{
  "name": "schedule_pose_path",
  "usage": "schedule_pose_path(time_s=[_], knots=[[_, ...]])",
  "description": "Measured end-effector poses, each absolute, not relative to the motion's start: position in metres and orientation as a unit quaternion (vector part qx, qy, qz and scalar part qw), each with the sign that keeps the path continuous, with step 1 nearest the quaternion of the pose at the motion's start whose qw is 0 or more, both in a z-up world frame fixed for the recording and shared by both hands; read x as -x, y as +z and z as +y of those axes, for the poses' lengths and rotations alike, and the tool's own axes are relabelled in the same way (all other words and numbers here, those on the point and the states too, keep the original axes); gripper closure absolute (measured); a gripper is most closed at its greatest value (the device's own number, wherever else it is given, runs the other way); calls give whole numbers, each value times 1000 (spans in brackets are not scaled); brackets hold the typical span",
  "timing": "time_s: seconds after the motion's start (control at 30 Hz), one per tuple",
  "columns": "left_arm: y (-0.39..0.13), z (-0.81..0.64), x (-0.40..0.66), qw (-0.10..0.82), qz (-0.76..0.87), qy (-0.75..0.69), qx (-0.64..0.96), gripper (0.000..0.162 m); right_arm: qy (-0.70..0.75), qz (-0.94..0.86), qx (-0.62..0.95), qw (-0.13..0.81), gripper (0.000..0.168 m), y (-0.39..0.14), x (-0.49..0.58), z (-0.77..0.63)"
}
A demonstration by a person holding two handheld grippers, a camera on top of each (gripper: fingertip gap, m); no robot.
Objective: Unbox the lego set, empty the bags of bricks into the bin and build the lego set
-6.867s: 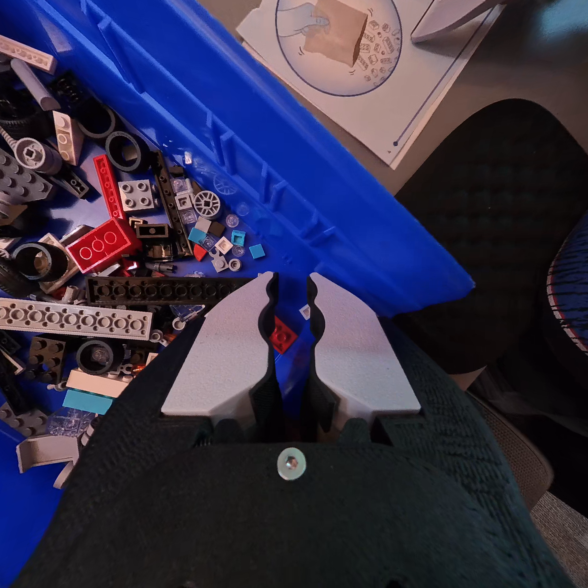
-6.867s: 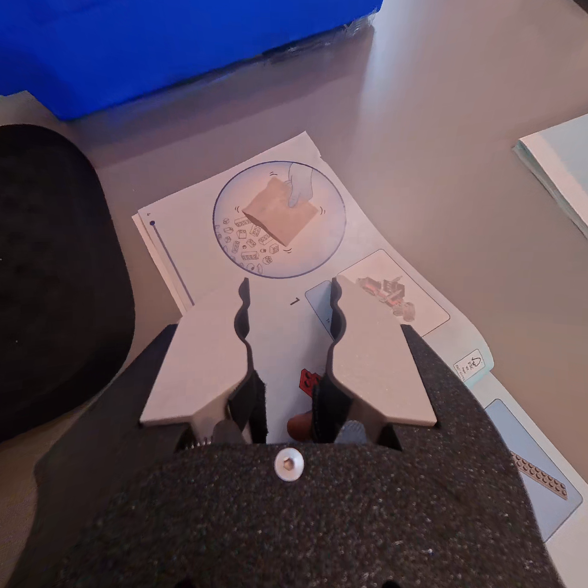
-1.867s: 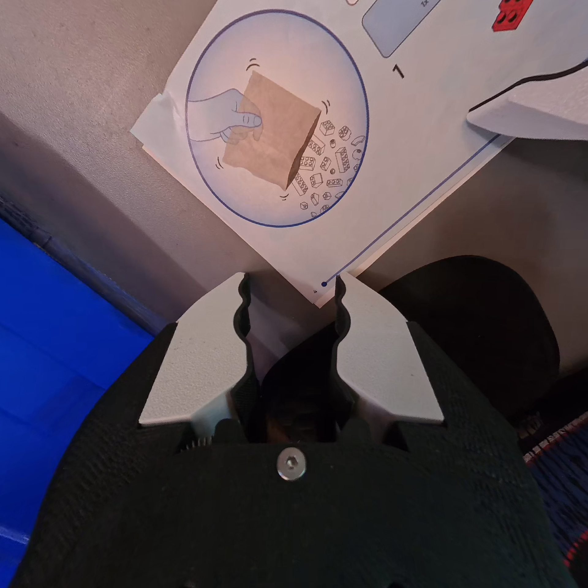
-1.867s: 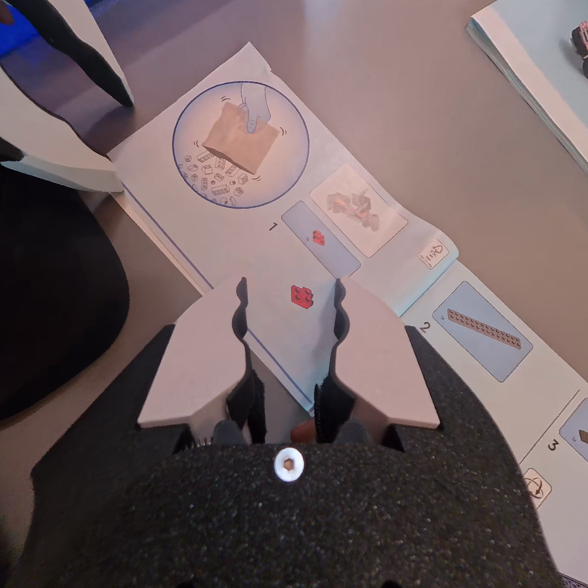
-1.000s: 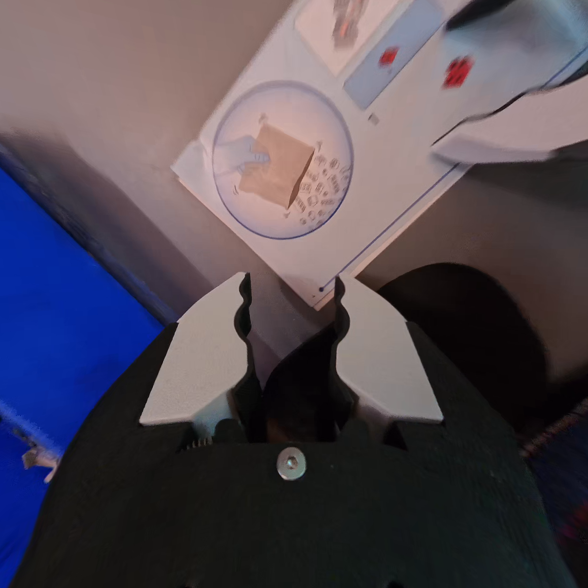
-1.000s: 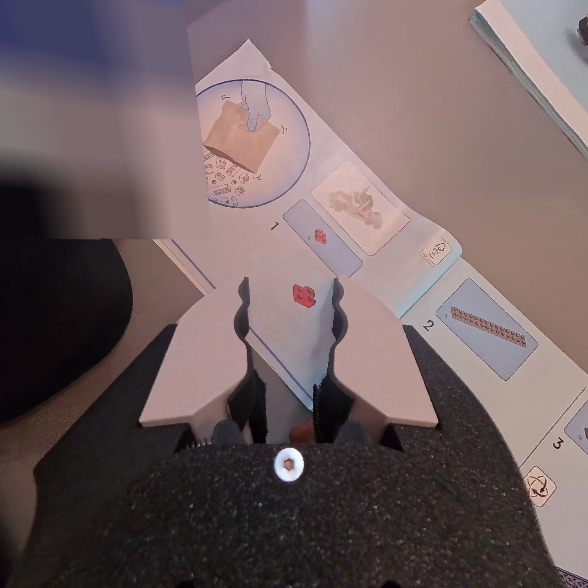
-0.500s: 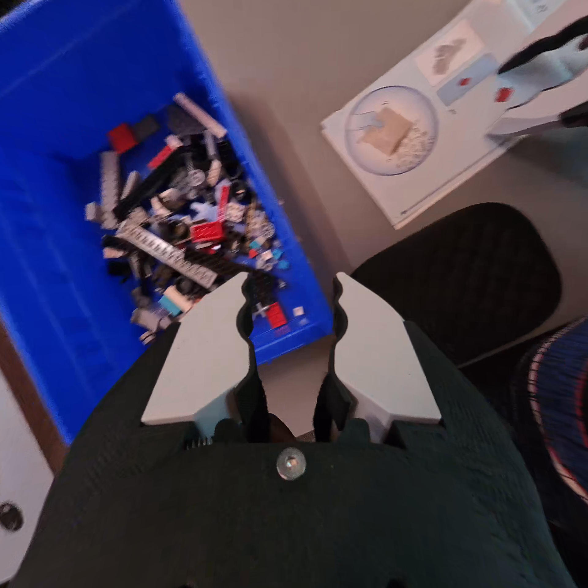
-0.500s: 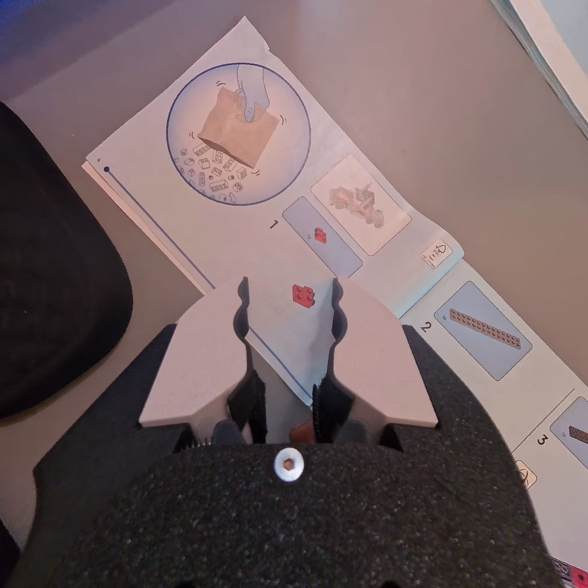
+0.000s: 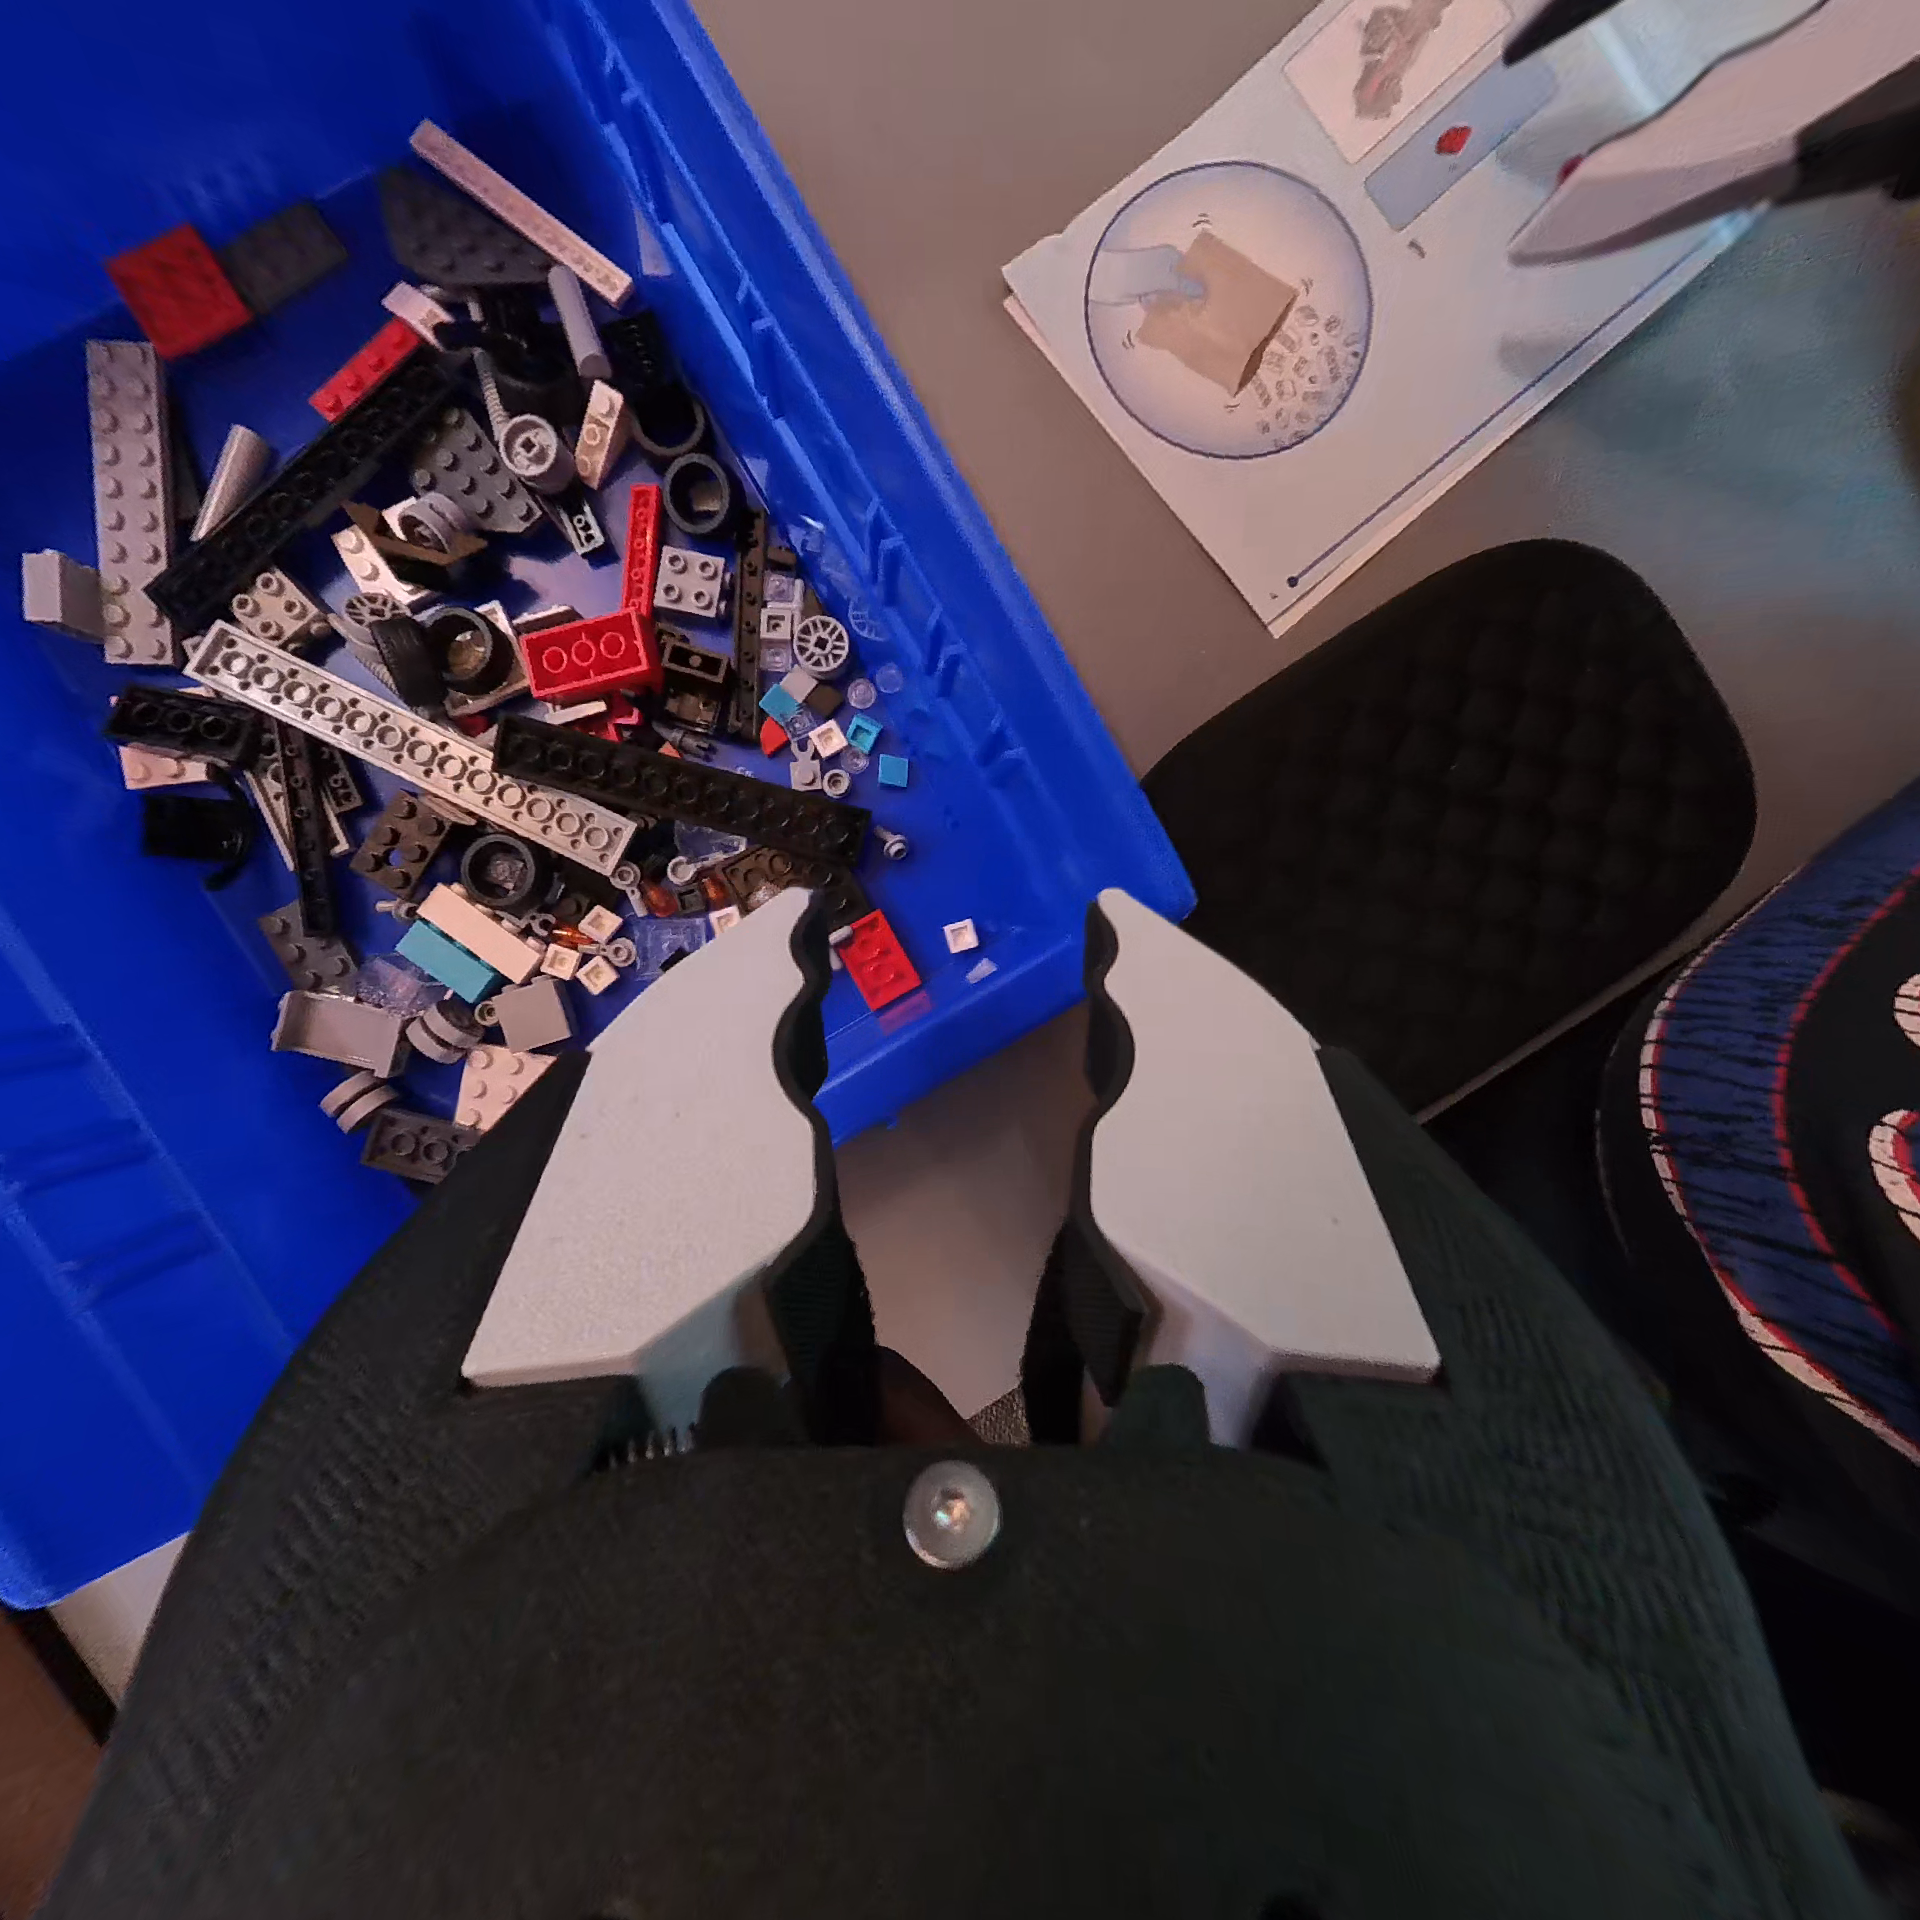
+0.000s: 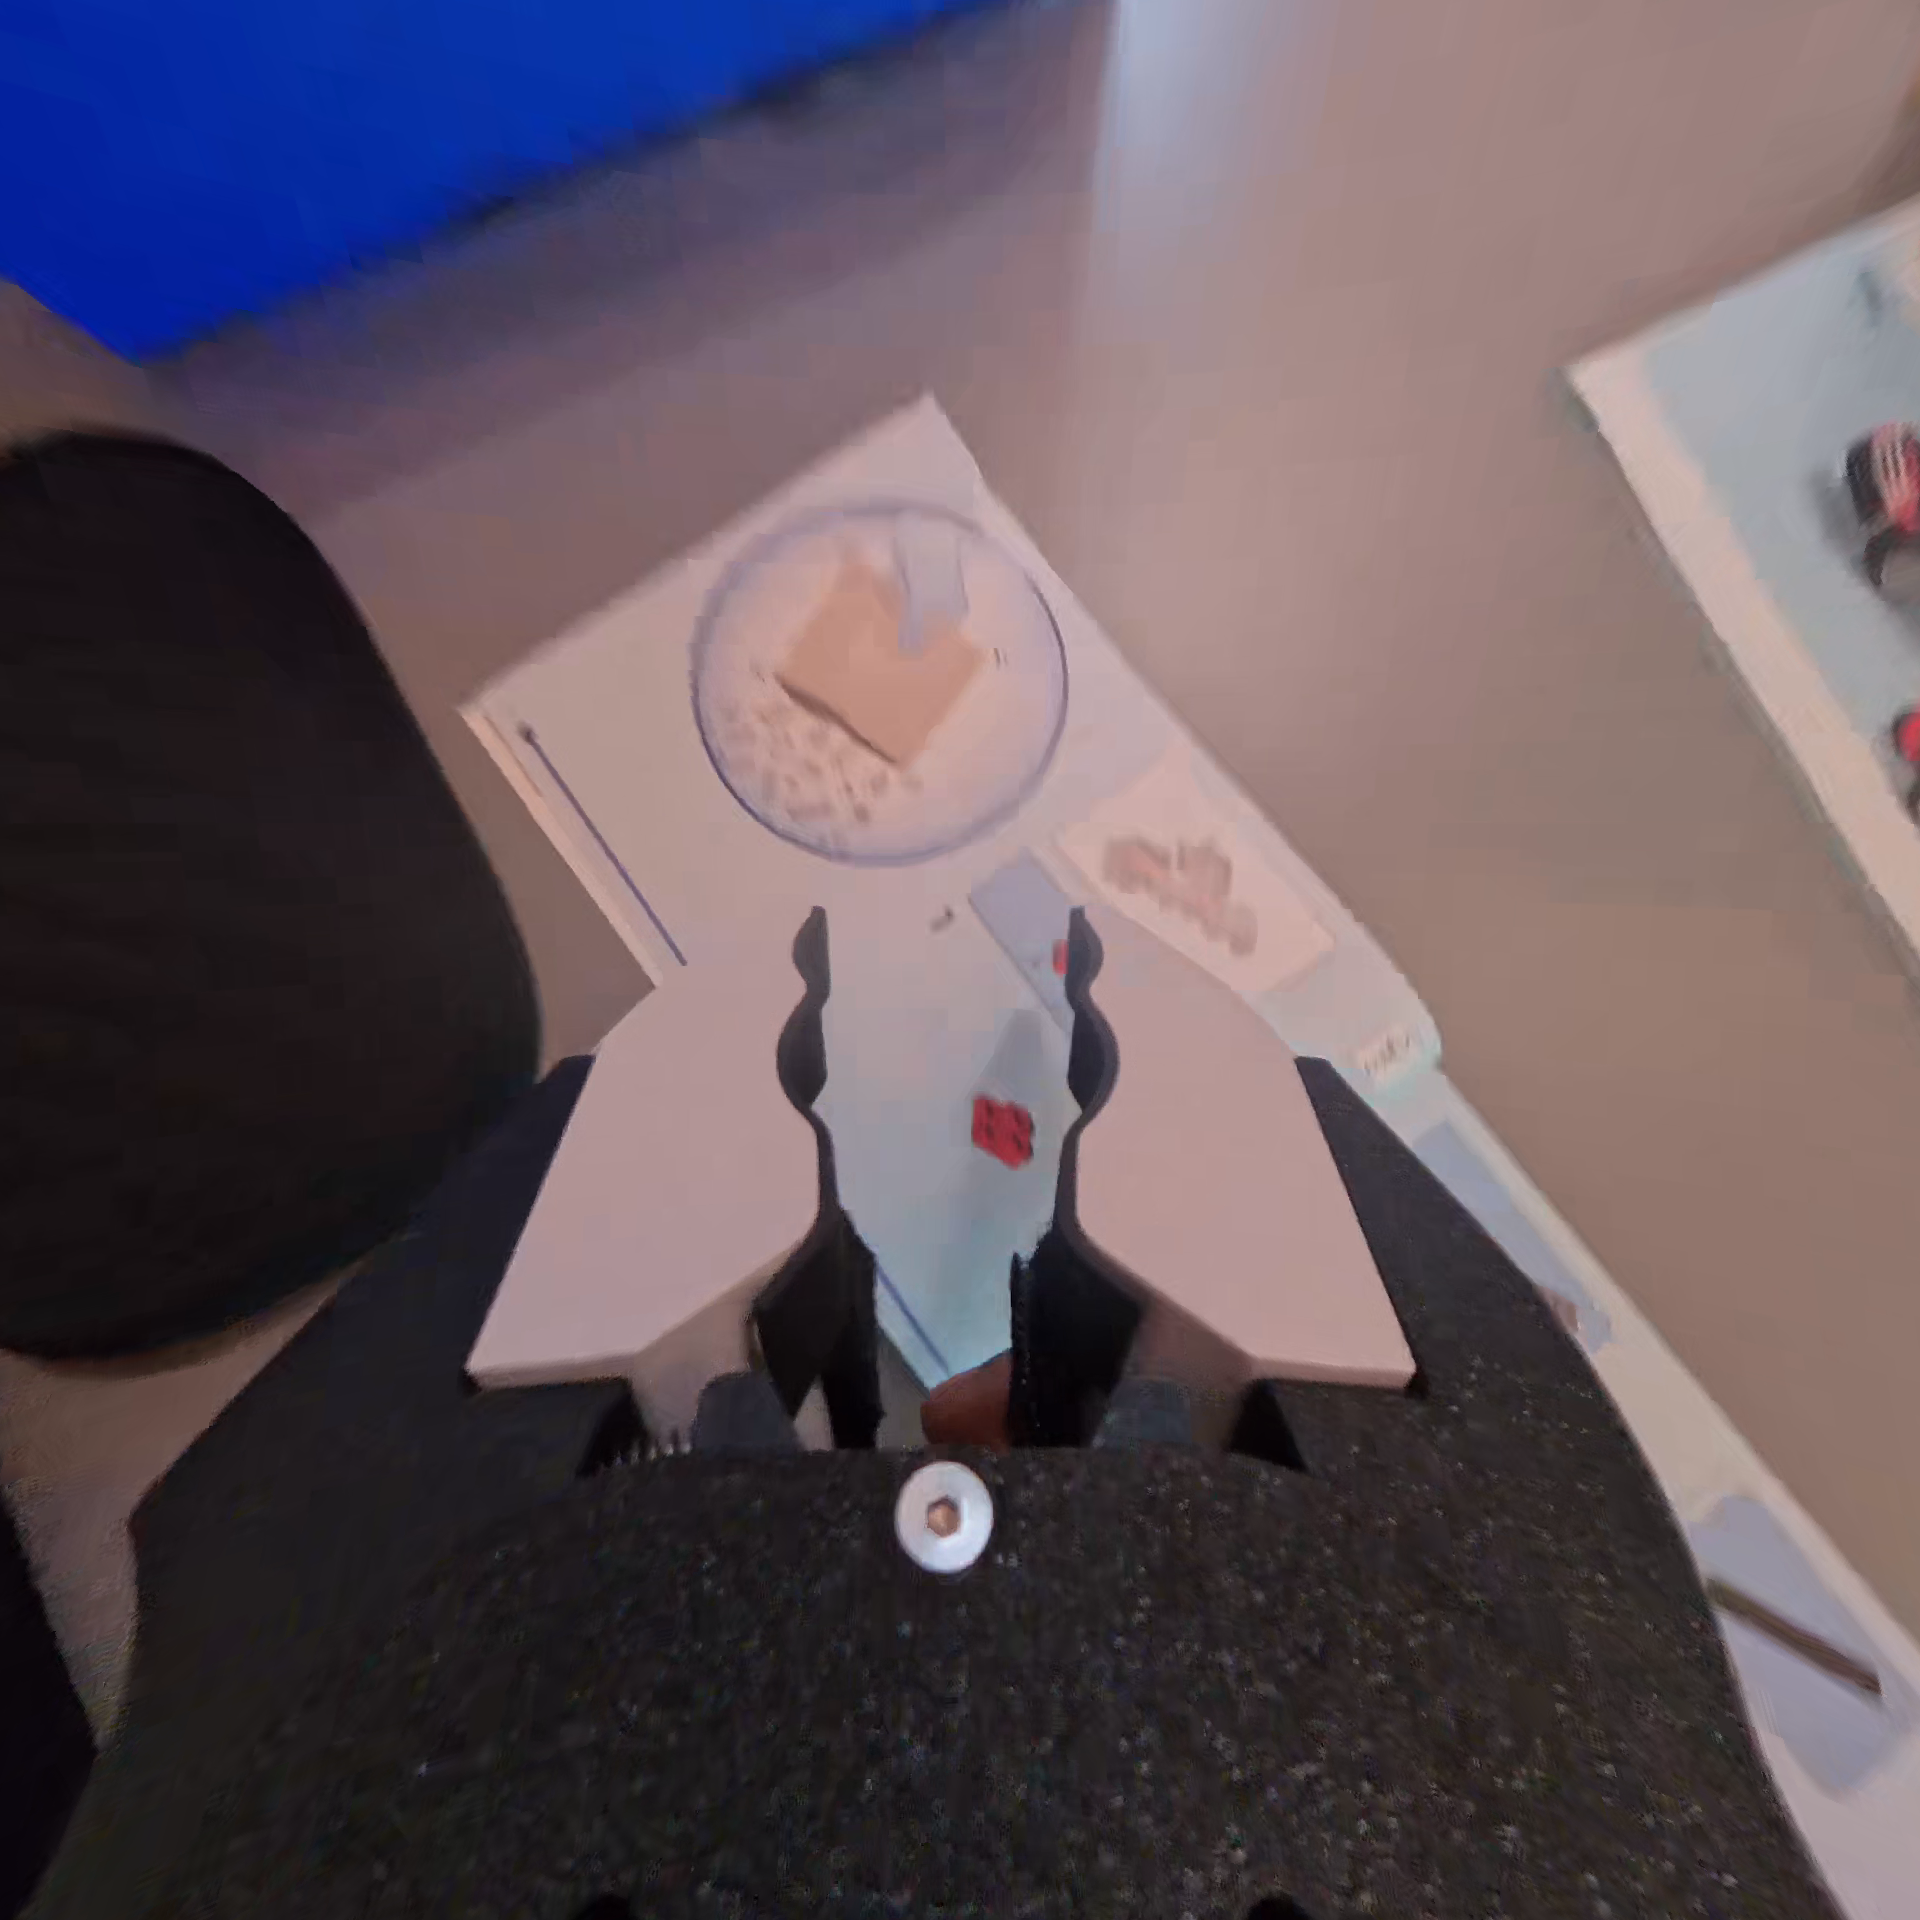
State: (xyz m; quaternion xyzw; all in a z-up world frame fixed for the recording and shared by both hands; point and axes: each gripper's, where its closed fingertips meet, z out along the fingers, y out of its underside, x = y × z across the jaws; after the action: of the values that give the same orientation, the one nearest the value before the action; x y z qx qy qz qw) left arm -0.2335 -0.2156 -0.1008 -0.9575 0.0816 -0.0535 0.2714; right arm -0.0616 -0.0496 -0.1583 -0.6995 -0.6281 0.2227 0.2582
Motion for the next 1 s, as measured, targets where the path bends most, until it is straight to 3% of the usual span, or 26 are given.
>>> schedule_pose_path(time_s=[0.03, 0.13, 0.27, 0.4, 1.0], knots=[[-100, -216, 237, 275, 78, -53, 957, 115, 228, -633, 695, 253, 124, -156, 67, -51], [-103, -219, 250, 278, 56, -51, 958, 115, 199, -663, 690, 212, 114, -173, 72, -52], [-113, -222, 267, 256, 34, -49, 965, 115, 219, -668, 687, 183, 115, -188, 82, -56], [-122, -224, 280, 236, 18, -48, 970, 116, 211, -670, 684, 199, 122, -191, 82, -50], [-143, -224, 290, 192, -6, -48, 980, 115, 216, -662, 683, 221, 122, -191, 81, -51]])
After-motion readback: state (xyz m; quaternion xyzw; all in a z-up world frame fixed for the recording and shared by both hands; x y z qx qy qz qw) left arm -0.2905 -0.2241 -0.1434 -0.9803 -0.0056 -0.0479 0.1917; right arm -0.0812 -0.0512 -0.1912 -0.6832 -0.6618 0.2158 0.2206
